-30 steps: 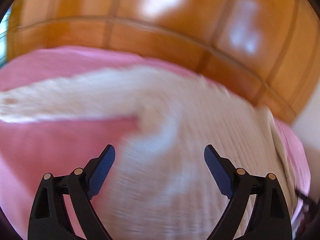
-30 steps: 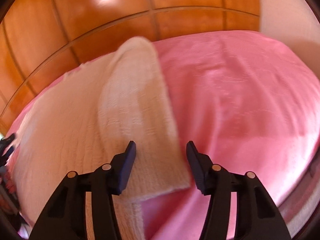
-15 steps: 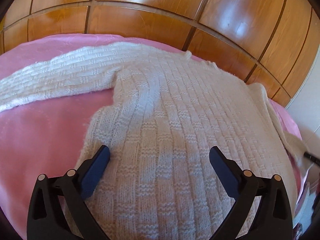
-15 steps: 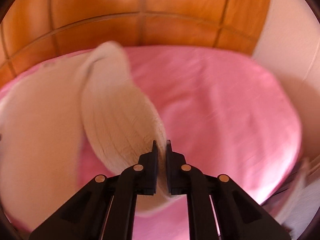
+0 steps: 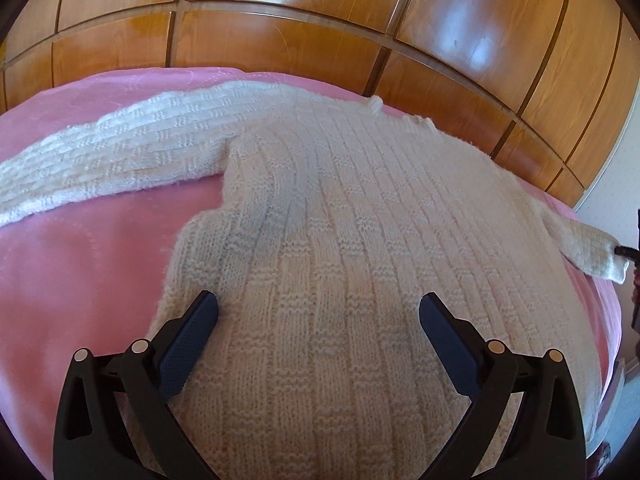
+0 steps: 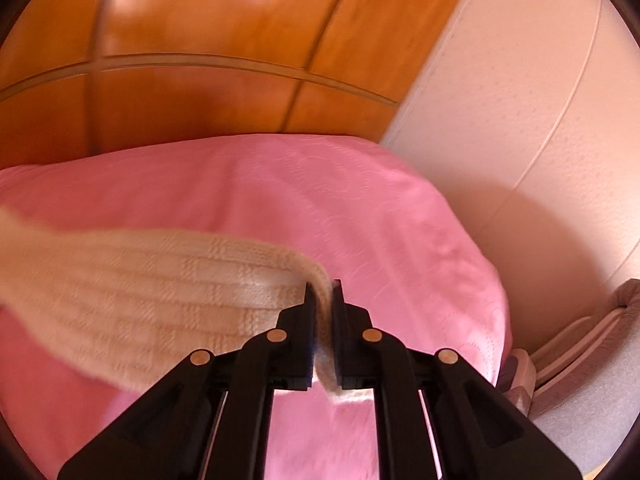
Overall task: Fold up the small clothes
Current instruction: 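Grasp the bent sleeve with the right gripper and lay it straight outward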
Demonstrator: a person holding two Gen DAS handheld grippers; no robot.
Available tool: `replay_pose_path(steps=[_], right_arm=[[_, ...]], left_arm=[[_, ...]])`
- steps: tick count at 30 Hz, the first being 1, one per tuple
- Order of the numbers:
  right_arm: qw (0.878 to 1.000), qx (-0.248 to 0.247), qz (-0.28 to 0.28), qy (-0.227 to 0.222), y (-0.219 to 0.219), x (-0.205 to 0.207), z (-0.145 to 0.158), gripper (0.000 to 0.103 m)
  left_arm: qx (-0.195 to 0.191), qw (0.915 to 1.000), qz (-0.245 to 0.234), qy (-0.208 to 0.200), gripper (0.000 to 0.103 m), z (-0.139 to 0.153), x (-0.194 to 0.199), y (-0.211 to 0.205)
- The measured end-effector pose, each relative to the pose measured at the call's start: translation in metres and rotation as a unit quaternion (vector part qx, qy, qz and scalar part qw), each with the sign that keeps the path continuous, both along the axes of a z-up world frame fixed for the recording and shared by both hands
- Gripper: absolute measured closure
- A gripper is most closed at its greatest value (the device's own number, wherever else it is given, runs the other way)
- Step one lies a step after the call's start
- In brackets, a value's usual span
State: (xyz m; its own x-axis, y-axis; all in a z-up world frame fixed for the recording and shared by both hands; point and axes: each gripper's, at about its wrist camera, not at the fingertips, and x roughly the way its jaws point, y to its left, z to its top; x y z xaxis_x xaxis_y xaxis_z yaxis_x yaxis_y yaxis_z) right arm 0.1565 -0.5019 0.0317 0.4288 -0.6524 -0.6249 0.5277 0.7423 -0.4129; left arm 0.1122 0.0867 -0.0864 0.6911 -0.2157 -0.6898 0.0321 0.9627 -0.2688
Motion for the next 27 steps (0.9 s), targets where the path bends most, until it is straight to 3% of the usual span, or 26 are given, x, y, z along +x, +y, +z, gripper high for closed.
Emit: replay_pose_path(steps=[3,5,6,9,10,13,15,18,19,21,22,24,26,27], right_arm=[[0.999,-0.019,-0.017,0.024,-0.014,0.025,-0.016,0.095],[0.999,0.005,-0.032,0.028,-0.019,0.029,-0.03,0.077],[0.998,0.038,-0.042,0.013,-0.019,0.025,-0.034,0.061],[0.989,0.125,-0.006,-0.08,0.01,0.001,-0.026,0.056],[0.985,0.144,0.017,-0.09,0.022,-0.006,-0.024,0.056],[0.958,0.235,0.139,-0.081,0.081,-0.032,-0.028,0.058],[0.928,0.298,0.218,-0.05,0.127,-0.051,-0.039,0.058],[0.881,0.387,0.272,-0.016,0.173,-0.072,-0.058,0.058],[0.875,0.397,0.278,-0.009,0.186,-0.078,-0.062,0.057],[0.877,0.387,0.282,-0.019,0.208,-0.092,-0.063,0.061],[0.874,0.394,0.284,-0.02,0.214,-0.096,-0.062,0.078],[0.866,0.416,0.277,-0.029,0.222,-0.105,-0.06,0.092],[0.876,0.399,0.27,-0.036,0.218,-0.107,-0.055,0.094],[0.892,0.367,0.259,-0.041,0.22,-0.114,-0.047,0.095]], left_arm=[[0.008,1.0,-0.001,0.001,0.004,-0.002,0.002,-0.002],[0.01,0.9999,-0.003,0.002,0.004,-0.003,0.003,-0.002],[0.01,0.9999,-0.003,0.002,0.004,-0.003,0.004,-0.002],[0.007,1.0,-0.004,0.0,0.004,-0.003,0.004,-0.001],[0.007,1.0,-0.005,0.0,0.004,-0.004,0.004,-0.001],[0.007,1.0,-0.005,0.001,0.004,-0.004,0.005,-0.001],[0.006,1.0,-0.005,0.001,0.004,-0.004,0.005,-0.001],[0.007,1.0,-0.004,0.002,0.004,-0.003,0.005,-0.001],[0.008,1.0,-0.004,0.003,0.004,-0.003,0.005,-0.001],[0.014,0.9999,-0.002,0.005,0.004,-0.002,0.005,-0.002],[0.022,0.9997,0.0,0.008,0.004,-0.002,0.005,-0.004],[0.039,0.9991,0.004,0.014,0.004,-0.001,0.005,-0.008],[0.055,0.9983,0.004,0.019,0.004,0.002,0.003,-0.012],[0.053,0.9985,0.004,0.016,0.004,0.004,0.0,-0.011]])
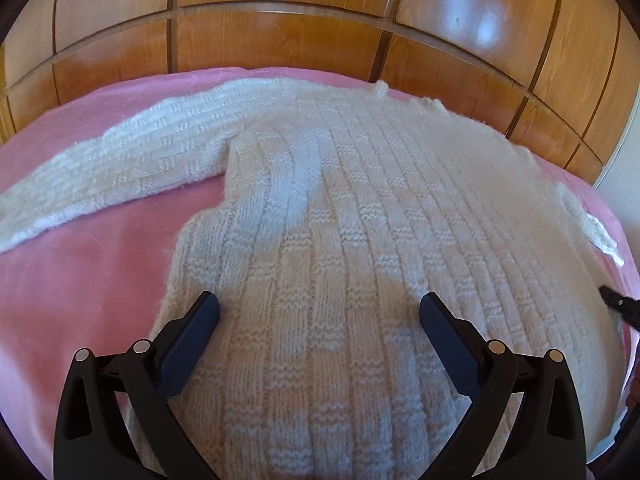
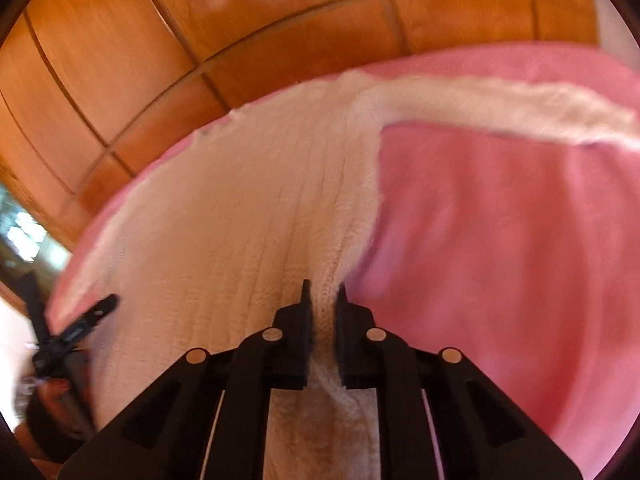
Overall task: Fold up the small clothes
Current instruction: 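Grasp the bent sleeve with the right gripper and lay it straight outward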
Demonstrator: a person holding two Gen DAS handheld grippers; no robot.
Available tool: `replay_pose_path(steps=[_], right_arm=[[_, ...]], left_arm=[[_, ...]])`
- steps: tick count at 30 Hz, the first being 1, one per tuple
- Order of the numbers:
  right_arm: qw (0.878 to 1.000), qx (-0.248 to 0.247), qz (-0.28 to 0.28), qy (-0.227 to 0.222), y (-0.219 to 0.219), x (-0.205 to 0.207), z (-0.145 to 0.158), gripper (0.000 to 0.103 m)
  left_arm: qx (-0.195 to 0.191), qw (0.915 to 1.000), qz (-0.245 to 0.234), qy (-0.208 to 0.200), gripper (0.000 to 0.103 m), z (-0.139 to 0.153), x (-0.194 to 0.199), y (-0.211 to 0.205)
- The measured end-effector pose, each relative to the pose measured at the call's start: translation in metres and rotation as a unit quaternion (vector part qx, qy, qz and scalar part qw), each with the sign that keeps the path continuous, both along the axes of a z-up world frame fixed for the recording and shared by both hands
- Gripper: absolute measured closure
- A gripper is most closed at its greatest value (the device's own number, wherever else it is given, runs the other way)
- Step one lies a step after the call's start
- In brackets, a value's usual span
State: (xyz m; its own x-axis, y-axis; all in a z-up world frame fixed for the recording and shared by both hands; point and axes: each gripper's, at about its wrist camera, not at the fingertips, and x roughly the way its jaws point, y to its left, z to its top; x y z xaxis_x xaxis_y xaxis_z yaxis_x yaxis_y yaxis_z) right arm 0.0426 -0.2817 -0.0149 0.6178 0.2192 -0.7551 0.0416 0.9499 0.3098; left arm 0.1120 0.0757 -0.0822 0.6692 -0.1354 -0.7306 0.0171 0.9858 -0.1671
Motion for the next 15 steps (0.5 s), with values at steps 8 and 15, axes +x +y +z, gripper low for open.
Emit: replay_pose_path(steps=[8,15], right_arm=[[0.994,-0.087,-0.059,-0.016,-0.015,-0.013,0.003,0.042],[0.978,-0.187,-0.037,-0.081,0.031,0.006,0.027,0.011]], left_arm=[[-0.117,0.9887,0.091,-0.018,0.004,0.014,-0.019,0.079],[-0.183,0.9318,0.313,-0.02,0.011,0.002,-0.029,0.214]])
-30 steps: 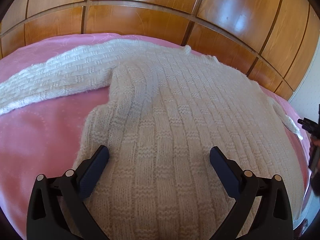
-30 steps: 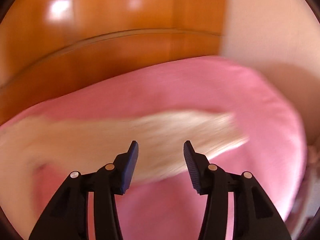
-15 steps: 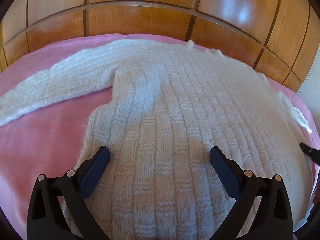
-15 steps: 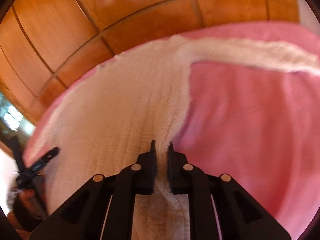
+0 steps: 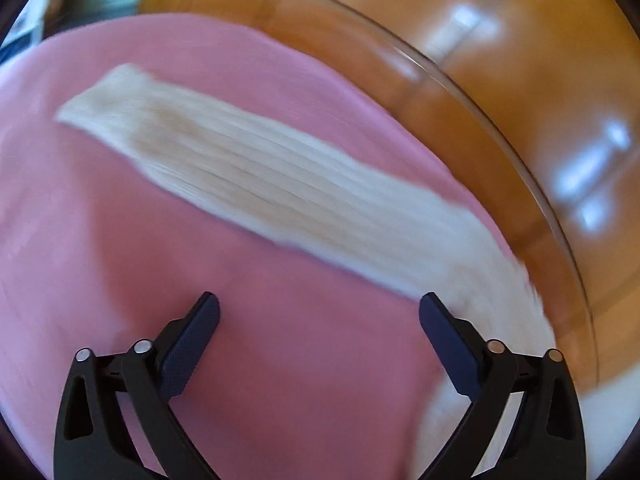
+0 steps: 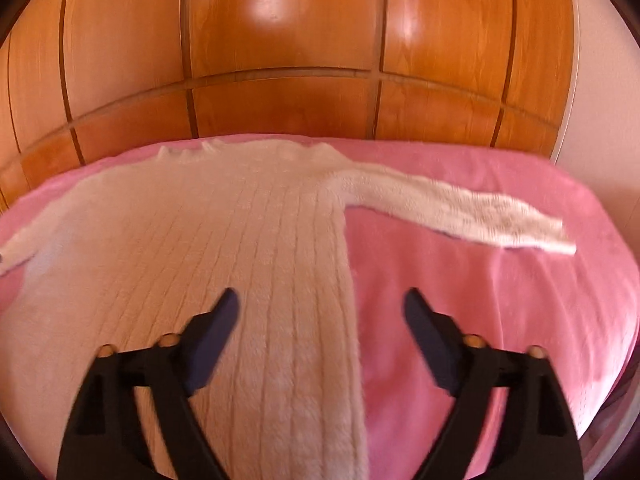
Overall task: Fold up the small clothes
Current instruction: 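Grasp the bent sleeve with the right gripper and lay it straight outward, then grasp the sweater side with the left gripper and fold it over the body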
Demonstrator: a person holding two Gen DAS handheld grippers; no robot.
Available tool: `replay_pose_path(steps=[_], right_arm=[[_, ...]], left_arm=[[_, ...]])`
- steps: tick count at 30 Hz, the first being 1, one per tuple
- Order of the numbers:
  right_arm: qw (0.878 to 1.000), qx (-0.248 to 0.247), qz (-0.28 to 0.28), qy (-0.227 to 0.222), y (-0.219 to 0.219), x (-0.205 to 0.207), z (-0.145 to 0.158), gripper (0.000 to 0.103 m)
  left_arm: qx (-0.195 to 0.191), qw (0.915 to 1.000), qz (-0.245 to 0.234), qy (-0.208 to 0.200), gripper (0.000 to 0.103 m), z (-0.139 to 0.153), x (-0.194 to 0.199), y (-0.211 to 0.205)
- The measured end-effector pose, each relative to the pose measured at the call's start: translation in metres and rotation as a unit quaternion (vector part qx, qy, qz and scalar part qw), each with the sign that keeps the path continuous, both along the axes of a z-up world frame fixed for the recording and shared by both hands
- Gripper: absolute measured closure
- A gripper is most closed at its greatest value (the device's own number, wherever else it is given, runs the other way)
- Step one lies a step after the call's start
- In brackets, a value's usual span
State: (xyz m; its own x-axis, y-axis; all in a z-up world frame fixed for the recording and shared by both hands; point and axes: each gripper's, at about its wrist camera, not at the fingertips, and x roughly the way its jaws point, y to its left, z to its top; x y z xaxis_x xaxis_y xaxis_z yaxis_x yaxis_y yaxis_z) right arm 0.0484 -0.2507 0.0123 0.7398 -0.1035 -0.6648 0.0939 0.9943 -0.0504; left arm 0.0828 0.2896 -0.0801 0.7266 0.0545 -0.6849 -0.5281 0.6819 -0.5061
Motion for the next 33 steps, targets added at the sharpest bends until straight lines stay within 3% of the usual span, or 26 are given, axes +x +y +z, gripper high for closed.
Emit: replay_pose_path(steps=[2,5,9,12,14,16,18,21,25,28,33], right_arm=[[1.0,-0.022,-0.012,-0.002,0.009,0.006,-0.006,0.002],[0.998,-0.053,-0.023,0.004,0.02,0.026,-0.02,0.002],[0.995,-0.084,-0.021,0.049,0.029,0.044,-0.045,0.002],[0.995,-0.078,-0.021,0.051,0.025,0.044,-0.049,0.002],[0.996,-0.068,-0.02,0.054,0.022,0.045,-0.051,0.002],[0.997,-0.051,-0.019,0.057,0.016,0.046,-0.053,0.002],[0.997,-0.037,-0.021,0.058,0.014,0.046,-0.053,0.002],[0.998,-0.023,-0.022,0.06,0.01,0.047,-0.054,0.002],[0.998,-0.02,-0.023,0.061,0.011,0.046,-0.053,0.002],[0.998,-0.02,-0.024,0.06,0.011,0.046,-0.053,0.002],[0.998,-0.025,-0.025,0.056,0.012,0.045,-0.054,0.002]], left_arm=[[0.005,0.9996,0.028,0.0,0.014,0.002,-0.002,0.024],[0.017,0.9974,0.069,0.005,0.02,0.002,-0.002,0.049],[-0.005,0.9946,0.103,0.0,0.025,-0.007,0.003,0.077],[0.005,0.9934,0.114,-0.005,0.032,-0.008,0.011,0.085],[0.005,0.9925,0.122,-0.003,0.047,-0.009,0.015,0.093],[0.003,0.9906,0.136,0.014,0.085,-0.01,0.018,0.102],[-0.002,0.9905,0.136,0.02,0.095,-0.011,0.02,0.109],[0.024,0.9915,0.126,0.024,0.097,0.002,0.026,0.111],[0.075,0.99,0.119,-0.007,0.097,0.043,0.04,0.108],[0.084,0.9881,0.125,-0.033,0.097,0.073,0.051,0.104],[0.106,0.9897,0.065,-0.071,0.097,0.116,0.083,0.058]])
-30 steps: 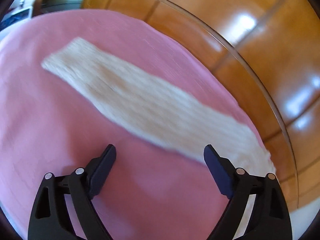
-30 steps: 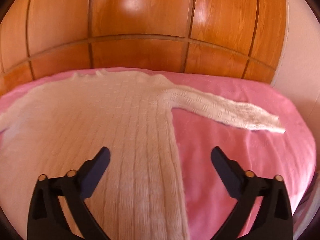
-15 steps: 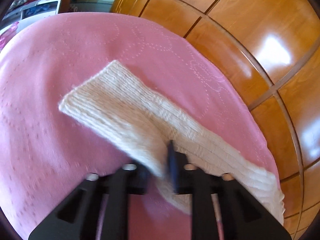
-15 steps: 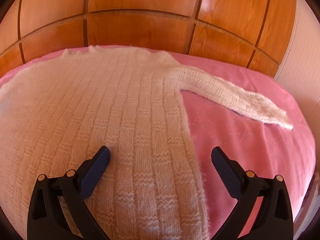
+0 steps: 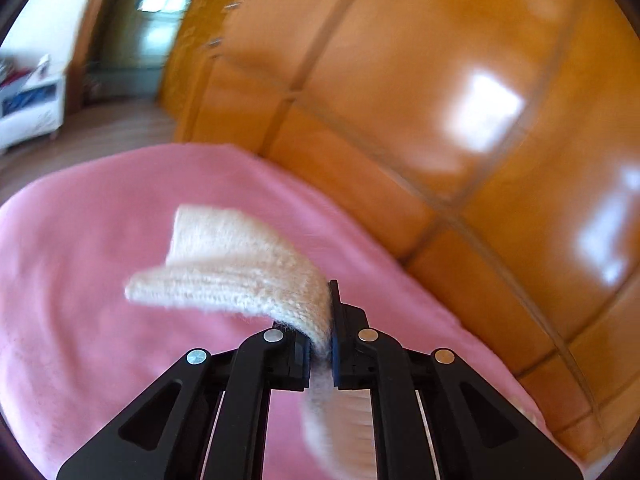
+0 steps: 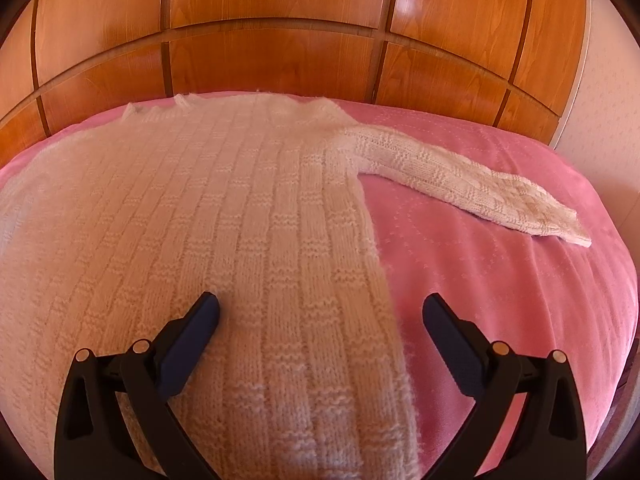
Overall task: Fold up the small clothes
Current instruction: 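Grasp the sweater side with the left gripper and fold it over the body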
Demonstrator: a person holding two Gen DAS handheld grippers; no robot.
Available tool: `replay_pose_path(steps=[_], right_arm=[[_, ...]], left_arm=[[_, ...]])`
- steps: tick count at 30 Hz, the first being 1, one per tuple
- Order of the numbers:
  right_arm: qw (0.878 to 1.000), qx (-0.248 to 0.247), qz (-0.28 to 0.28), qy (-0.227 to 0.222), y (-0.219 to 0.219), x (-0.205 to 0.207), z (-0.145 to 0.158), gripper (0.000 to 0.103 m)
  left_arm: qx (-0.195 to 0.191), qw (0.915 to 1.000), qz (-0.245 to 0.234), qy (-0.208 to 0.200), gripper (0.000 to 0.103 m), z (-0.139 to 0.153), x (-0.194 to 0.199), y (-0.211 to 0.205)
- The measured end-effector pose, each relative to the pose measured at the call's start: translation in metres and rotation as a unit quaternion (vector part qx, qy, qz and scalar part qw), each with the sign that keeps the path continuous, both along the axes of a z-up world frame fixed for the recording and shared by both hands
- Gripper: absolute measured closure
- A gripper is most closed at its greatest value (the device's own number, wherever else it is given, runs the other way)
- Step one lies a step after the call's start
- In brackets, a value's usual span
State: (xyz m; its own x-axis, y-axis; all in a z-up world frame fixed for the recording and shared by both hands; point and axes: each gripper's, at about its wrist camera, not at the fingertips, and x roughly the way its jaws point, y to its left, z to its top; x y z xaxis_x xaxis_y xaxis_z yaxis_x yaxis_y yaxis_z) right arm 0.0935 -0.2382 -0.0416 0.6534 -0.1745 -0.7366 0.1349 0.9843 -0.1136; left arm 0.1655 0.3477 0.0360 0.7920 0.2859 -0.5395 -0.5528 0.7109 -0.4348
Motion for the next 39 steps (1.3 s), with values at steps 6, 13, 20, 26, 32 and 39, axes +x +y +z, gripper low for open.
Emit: replay_pose_path(steps=[6,13,20,26,32,39], right_arm=[[1.0,0.003,-0.003,-0.003,0.0,-0.002,-0.001,0.002],[1.0,0.019,-0.003,-0.005,-0.006,-0.003,-0.001,0.002],[0.999,0.043,-0.003,-0.003,-0.013,-0.002,-0.002,0.002],[0.999,0.054,-0.004,-0.001,-0.015,-0.002,-0.002,0.002],[0.998,0.058,-0.004,-0.002,-0.016,-0.002,-0.002,0.002],[0.998,0.065,-0.003,-0.001,-0.021,-0.001,-0.004,0.002]], left_arm=[[0.06,0.9927,-0.104,-0.013,0.097,0.021,0.046,-0.1],[0.107,0.9721,-0.208,-0.003,0.097,0.012,0.088,-0.221],[0.142,0.945,-0.294,0.015,0.097,-0.015,0.102,-0.331],[0.215,0.9069,-0.361,0.024,0.097,-0.044,0.103,-0.418],[0.238,0.8822,-0.401,0.064,0.089,-0.079,0.103,-0.448],[0.222,0.8739,-0.432,0.024,0.015,-0.078,0.071,-0.432]])
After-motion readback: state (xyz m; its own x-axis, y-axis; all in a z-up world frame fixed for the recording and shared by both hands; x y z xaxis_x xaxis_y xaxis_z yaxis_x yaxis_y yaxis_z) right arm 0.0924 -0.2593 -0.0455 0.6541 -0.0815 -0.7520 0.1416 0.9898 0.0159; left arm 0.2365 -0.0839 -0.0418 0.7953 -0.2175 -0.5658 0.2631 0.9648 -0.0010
